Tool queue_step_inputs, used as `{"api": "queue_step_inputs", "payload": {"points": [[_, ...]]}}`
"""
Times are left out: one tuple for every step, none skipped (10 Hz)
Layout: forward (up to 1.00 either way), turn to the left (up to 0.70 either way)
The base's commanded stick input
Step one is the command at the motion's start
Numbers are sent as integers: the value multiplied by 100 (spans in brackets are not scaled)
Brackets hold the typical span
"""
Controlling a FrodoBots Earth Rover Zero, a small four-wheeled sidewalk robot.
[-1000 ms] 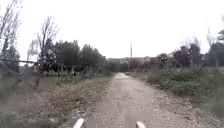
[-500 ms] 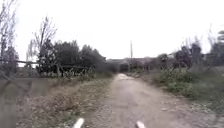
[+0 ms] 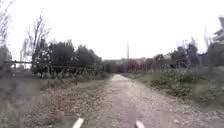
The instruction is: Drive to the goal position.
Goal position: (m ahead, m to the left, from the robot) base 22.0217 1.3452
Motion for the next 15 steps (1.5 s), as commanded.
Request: {"api": "queue_step_inputs", "payload": {"points": [[70,0],[70,0],[70,0],[70,0],[70,0],[70,-10],[70,-33],[70,-1],[70,0],[70,0],[70,0],[70,0],[70,0],[70,0],[70,0]]}}
